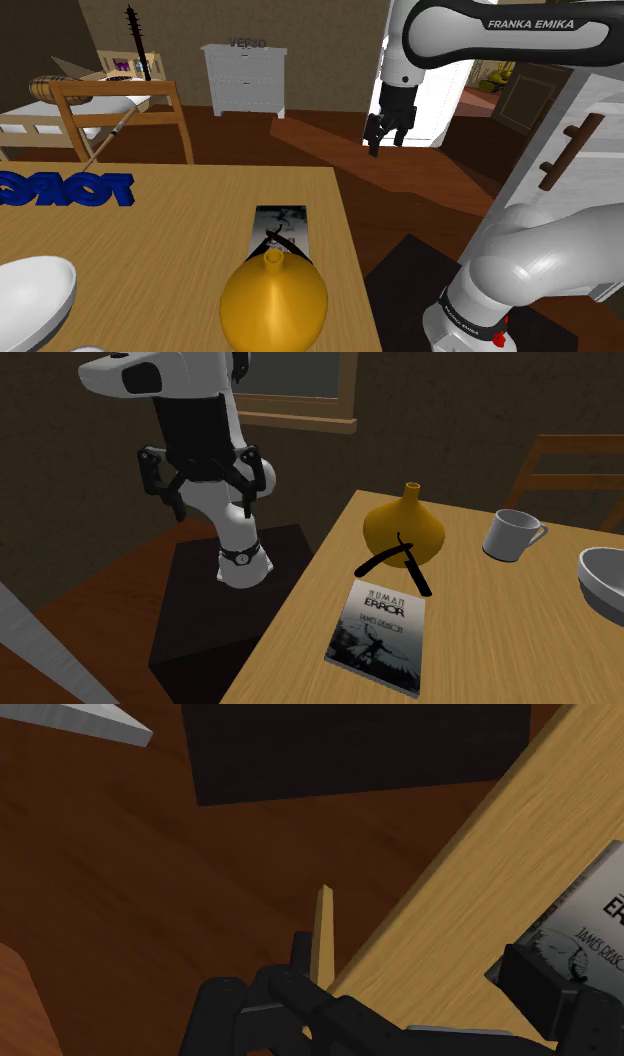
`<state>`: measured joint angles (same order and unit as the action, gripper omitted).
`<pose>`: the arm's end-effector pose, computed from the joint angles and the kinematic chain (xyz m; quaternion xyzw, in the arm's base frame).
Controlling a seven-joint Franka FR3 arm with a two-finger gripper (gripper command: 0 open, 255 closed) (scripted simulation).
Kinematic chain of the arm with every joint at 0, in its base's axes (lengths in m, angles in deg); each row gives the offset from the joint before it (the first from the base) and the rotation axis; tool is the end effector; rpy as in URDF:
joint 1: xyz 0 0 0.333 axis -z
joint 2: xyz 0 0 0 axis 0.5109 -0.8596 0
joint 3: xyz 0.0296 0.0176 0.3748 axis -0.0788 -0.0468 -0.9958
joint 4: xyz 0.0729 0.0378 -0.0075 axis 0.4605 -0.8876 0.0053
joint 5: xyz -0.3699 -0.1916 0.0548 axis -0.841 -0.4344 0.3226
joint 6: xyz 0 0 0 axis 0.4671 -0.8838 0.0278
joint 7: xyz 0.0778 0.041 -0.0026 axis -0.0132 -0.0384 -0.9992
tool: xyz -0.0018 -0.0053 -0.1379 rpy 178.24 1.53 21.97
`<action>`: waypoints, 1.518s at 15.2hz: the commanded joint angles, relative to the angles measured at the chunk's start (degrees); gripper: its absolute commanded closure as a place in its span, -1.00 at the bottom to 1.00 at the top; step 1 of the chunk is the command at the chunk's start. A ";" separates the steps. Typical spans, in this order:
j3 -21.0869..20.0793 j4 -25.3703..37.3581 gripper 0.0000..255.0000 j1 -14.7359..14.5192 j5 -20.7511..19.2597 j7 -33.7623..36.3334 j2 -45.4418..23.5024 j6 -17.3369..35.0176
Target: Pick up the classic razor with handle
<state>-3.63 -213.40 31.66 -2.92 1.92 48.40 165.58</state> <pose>0.3045 -0.0065 0.5792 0.9972 -0.0730 -0.0088 0.0160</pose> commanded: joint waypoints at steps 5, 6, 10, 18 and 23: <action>-1.78 2.07 -1.00 -4.01 2.00 -3.67 -5.93 3.05; -2.25 2.65 -1.00 -4.98 2.48 -4.60 -7.37 3.72; -4.25 5.10 -1.00 -8.71 4.30 -8.35 -12.91 6.06; -8.79 10.47 -1.00 -15.58 7.32 -15.79 -22.78 9.30; -11.94 13.84 -1.00 -19.54 8.73 -20.31 -28.06 10.55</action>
<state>-14.97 -199.95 12.93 5.49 -17.31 21.18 175.80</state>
